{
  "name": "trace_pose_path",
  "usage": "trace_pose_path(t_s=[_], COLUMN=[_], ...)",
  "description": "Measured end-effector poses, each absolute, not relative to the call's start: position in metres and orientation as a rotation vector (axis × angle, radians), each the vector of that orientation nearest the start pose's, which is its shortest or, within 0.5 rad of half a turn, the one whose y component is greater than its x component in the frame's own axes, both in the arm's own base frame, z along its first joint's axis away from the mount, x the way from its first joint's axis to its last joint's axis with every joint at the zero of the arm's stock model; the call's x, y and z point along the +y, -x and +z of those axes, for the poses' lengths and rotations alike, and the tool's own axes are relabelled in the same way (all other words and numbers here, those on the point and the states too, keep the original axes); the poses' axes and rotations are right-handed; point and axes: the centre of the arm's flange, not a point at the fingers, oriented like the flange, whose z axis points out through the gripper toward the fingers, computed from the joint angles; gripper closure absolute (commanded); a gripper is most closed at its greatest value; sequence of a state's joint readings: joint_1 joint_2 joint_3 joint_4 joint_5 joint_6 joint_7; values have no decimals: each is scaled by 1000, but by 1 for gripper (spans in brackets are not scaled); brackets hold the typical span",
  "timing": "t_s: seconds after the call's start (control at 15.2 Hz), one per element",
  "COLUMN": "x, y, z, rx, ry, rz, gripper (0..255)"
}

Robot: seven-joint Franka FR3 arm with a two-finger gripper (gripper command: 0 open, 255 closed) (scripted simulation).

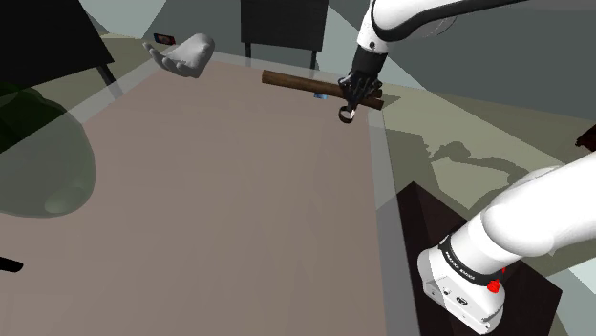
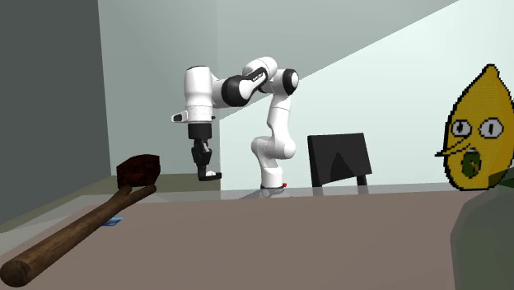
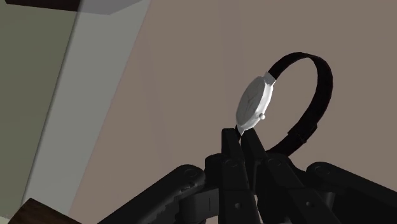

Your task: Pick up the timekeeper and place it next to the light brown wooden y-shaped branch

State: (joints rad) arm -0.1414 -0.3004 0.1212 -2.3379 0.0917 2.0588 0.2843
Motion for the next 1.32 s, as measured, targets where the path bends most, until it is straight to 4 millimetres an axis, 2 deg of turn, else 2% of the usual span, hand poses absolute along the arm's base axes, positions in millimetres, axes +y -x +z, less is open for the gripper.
trace_pose_path(t_s=[0.86,1.32], x=[-3,-3], y=[-455,-456], z=[386,382], rx=[541,541], ry=[3046,3046], rz=[-21,-22], gripper=[255,255])
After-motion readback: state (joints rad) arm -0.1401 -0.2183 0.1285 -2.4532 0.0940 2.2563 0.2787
